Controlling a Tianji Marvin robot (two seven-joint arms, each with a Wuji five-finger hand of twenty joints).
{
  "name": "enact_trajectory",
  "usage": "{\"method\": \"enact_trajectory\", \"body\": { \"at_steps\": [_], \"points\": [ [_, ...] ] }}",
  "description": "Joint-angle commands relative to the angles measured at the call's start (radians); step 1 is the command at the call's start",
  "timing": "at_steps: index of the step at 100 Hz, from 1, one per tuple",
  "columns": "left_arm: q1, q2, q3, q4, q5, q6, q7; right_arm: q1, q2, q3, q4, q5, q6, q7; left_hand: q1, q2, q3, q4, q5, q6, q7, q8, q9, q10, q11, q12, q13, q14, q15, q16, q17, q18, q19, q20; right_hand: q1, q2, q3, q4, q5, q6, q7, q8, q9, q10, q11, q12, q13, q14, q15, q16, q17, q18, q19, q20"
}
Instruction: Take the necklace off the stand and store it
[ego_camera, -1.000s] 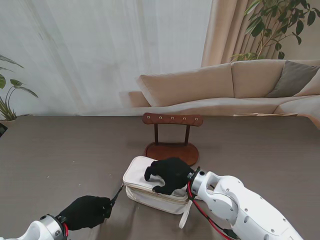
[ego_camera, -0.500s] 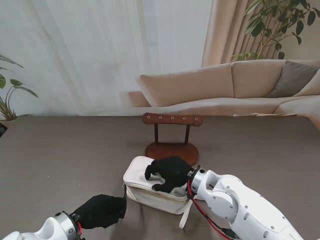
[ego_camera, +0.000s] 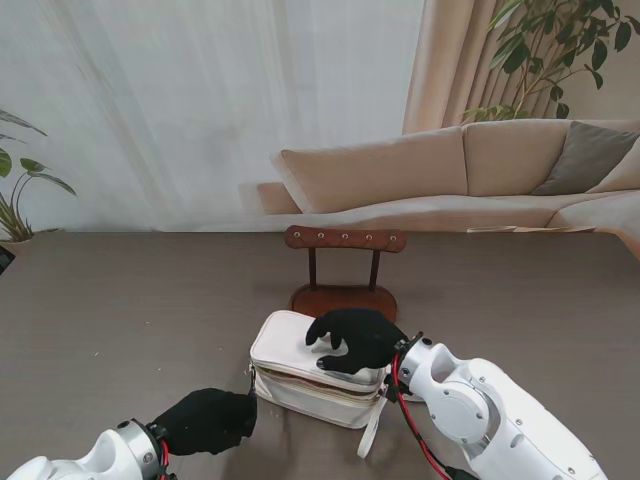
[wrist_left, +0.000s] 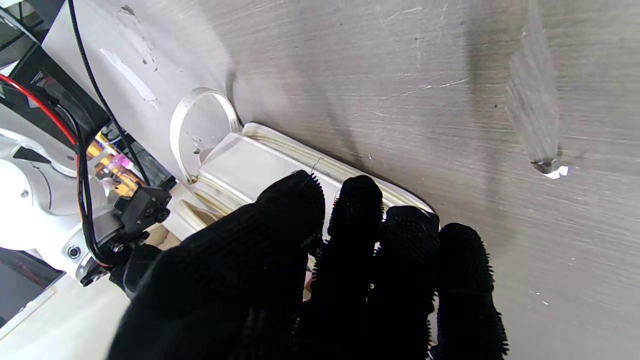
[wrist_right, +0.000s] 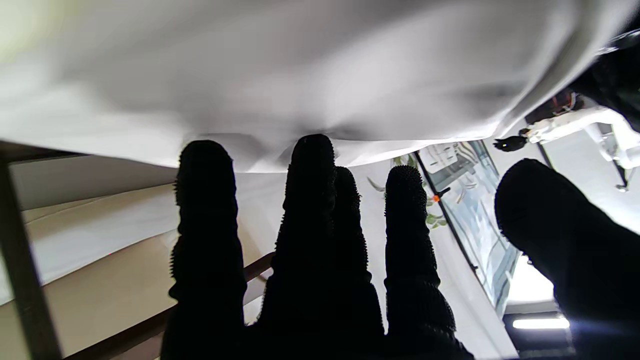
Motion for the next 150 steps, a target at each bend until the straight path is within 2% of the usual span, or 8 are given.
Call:
{"method": "enact_trajectory", "body": {
  "at_steps": [1,49,59,76,93,124,136,150],
  "points": [
    [0.011,0.000,-0.001,-0.008,0.003,0.006,-0.025,-0.012,0.006,0.012,0.008,-0.025,0.022,0.014,0.000,-0.001,0.010,-0.007,0.057,-0.050,0.103,0.010,0.022,-0.011,0.000,-0.012,0.000,-0.007,-0.011,-0.001,0.001,-0.025,0.015,0.000,-0.048,0.026,-0.033,0.035,-0.043,0.000,-0.007,-0.001,-0.030,0.023,0.001,-0.014,-0.048,0.261,-0.173,-0.115,-0.372,0.028,-0.019,-0.024],
    [-0.017,-0.001,0.024,0.020,-0.005,0.009,-0.014,0.030,0.026,0.096,0.040,-0.145,0.135,0.086,-0.001,-0.004,0.015,-0.009,0.057,-0.045,0.102,0.008,0.025,-0.007,0.004,-0.013,0.006,-0.006,-0.011,-0.003,0.004,-0.023,0.017,-0.001,-0.075,0.054,-0.104,0.041,-0.074,0.047,-0.032,-0.006,-0.041,0.046,-0.008,-0.021,-0.054,0.267,-0.173,-0.113,-0.375,0.034,-0.024,-0.017],
    [-0.024,-0.001,0.031,0.027,-0.002,0.011,-0.007,0.048,0.032,0.089,0.050,-0.147,0.157,0.130,-0.001,-0.004,0.016,-0.009,0.058,-0.044,0.103,0.008,0.026,-0.006,0.004,-0.014,0.008,-0.005,-0.010,-0.003,0.006,-0.022,0.018,-0.001,-0.089,0.074,-0.164,0.043,-0.136,0.087,-0.061,-0.018,-0.083,0.053,-0.016,-0.023,-0.081,0.275,-0.182,-0.114,-0.395,0.035,-0.038,-0.014],
    [-0.038,-0.004,0.052,0.043,-0.002,0.017,0.013,0.070,0.043,0.078,0.057,-0.129,0.177,0.224,-0.003,-0.005,0.018,-0.009,0.058,-0.043,0.103,0.007,0.028,-0.006,0.006,-0.016,0.013,-0.004,-0.008,-0.003,0.011,-0.019,0.021,-0.001,-0.092,0.154,-0.351,0.070,-0.204,0.147,-0.075,-0.043,-0.147,0.065,-0.015,-0.024,-0.118,0.277,-0.188,-0.110,-0.415,0.033,-0.064,0.013],
    [-0.066,-0.006,0.085,0.069,-0.006,0.022,0.034,0.077,0.050,0.076,0.068,-0.111,0.164,0.265,-0.005,-0.008,0.023,-0.009,0.060,-0.041,0.104,0.007,0.034,-0.007,0.010,-0.019,0.023,-0.005,-0.003,-0.003,0.023,-0.015,0.026,-0.001,-0.103,0.174,-0.428,0.094,-0.141,0.146,-0.034,-0.015,-0.133,0.069,0.016,-0.004,-0.098,0.268,-0.136,-0.083,-0.409,0.032,-0.061,0.033],
    [-0.155,-0.015,0.173,0.141,-0.019,0.048,0.093,0.092,0.062,0.051,0.090,-0.051,0.097,0.330,-0.016,-0.018,0.040,-0.012,0.066,-0.041,0.106,0.004,0.048,-0.008,0.017,-0.032,0.047,-0.005,0.003,-0.008,0.056,0.002,0.039,-0.003,-0.066,0.149,-0.404,0.101,0.111,0.066,0.061,0.076,-0.005,0.056,0.049,0.030,-0.013,0.249,-0.063,-0.053,-0.376,0.025,-0.039,0.047],
    [-0.197,-0.021,0.214,0.176,-0.016,0.065,0.132,0.099,0.059,0.025,0.104,-0.001,0.085,0.325,-0.023,-0.023,0.048,-0.013,0.071,-0.041,0.106,0.003,0.054,-0.012,0.019,-0.038,0.058,-0.007,0.004,-0.011,0.069,0.008,0.042,-0.005,-0.059,0.105,-0.268,0.076,0.177,0.048,0.066,0.146,0.053,0.051,0.053,0.060,0.024,0.241,-0.035,-0.037,-0.363,0.024,-0.020,0.042],
    [-0.239,-0.029,0.256,0.210,-0.004,0.097,0.174,0.112,0.055,-0.011,0.115,0.061,0.079,0.326,-0.033,-0.031,0.064,-0.016,0.078,-0.043,0.107,0.003,0.063,-0.017,0.022,-0.047,0.070,-0.009,-0.002,-0.020,0.090,0.014,0.043,-0.012,-0.058,0.081,-0.166,0.061,0.216,0.043,0.073,0.169,0.087,0.047,0.057,0.068,0.048,0.236,-0.023,-0.031,-0.351,0.021,-0.006,0.038]
  ]
}}
